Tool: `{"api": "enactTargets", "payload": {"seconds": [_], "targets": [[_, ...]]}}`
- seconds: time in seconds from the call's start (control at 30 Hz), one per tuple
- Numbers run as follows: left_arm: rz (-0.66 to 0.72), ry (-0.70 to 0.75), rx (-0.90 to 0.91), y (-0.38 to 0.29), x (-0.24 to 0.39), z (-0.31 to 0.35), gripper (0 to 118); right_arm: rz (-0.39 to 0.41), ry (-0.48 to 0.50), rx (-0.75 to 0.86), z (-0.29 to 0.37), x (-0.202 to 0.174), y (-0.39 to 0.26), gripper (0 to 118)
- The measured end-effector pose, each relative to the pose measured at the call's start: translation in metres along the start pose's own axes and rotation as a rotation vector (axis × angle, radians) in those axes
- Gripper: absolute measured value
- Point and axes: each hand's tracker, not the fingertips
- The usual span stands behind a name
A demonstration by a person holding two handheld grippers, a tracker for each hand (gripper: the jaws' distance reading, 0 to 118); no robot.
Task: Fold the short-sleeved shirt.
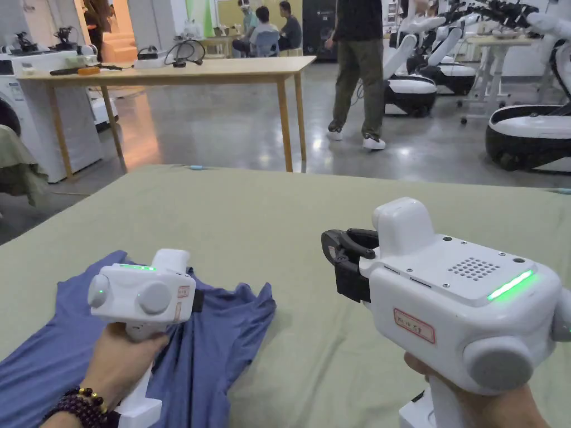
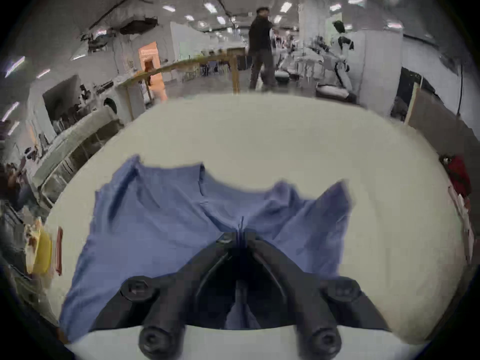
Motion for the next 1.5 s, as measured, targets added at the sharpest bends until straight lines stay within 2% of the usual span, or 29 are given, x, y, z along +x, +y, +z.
{"api": "enactTargets", "payload": {"seconds": [0.1, 0.17, 0.3, 0.53, 0.73, 0.83, 0.97, 1.1, 1.17, 1.23, 1.27, 1.3, 1.33, 1.37, 1.43, 1.5], "targets": [[-0.004, -0.026, -0.022, 0.023, 0.015, 0.011, 2, -0.016, -0.041, 0.01, 0.02, 0.013, 0.006, 1], [-0.043, -0.077, 0.051, 0.038, 0.034, 0.025, 2, -0.023, -0.064, 0.035, 0.039, 0.023, 0.009, 1], [-0.097, -0.275, 0.193, 0.073, 0.1, 0.058, 2, -0.029, -0.121, 0.076, 0.078, 0.043, 0.019, 1], [-0.289, -0.617, 0.281, 0.13, 0.3, 0.118, 2, 0.001, -0.288, 0.143, 0.176, 0.084, 0.032, 1], [-0.346, -0.925, 0.23, 0.111, 0.442, 0.127, 2, 0.025, -0.47, 0.192, 0.26, 0.123, 0.035, 1], [-0.417, -0.901, 0.142, 0.078, 0.5, 0.101, 2, 0.008, -0.502, 0.189, 0.283, 0.143, 0.031, 1], [-0.517, -0.826, -0.052, 0.008, 0.552, 0.031, 2, -0.018, -0.554, 0.175, 0.3, 0.161, 0.014, 1], [-0.537, -0.747, -0.182, -0.046, 0.568, -0.021, 2, -0.035, -0.561, 0.132, 0.307, 0.174, -0.004, 1], [-0.519, -0.737, -0.188, -0.055, 0.568, -0.032, 4, -0.029, -0.565, 0.109, 0.309, 0.178, -0.011, 1], [-0.437, -0.758, -0.173, -0.046, 0.559, -0.029, 8, -0.028, -0.572, 0.097, 0.31, 0.179, -0.014, 1], [-0.4, -0.753, -0.176, -0.038, 0.555, -0.026, 33, -0.03, -0.572, 0.095, 0.311, 0.179, -0.015, 1], [-0.364, -0.762, -0.18, -0.03, 0.549, -0.023, 78, -0.034, -0.574, 0.094, 0.311, 0.178, -0.016, 1], [-0.339, -0.794, -0.18, -0.022, 0.539, -0.018, 115, -0.038, -0.576, 0.097, 0.312, 0.176, -0.016, 1], [-0.287, -0.875, -0.023, -0.002, 0.526, -0.004, 115, -0.042, -0.577, 0.101, 0.312, 0.172, -0.016, 1], [-0.212, -0.831, -0.041, 0.02, 0.488, 0.015, 114, -0.046, -0.567, 0.113, 0.313, 0.167, -0.016, 1], [-0.17, -0.852, 0.071, 0.035, 0.434, 0.042, 115, -0.056, -0.558, 0.116, 0.31, 0.161, -0.015, 1]]}}
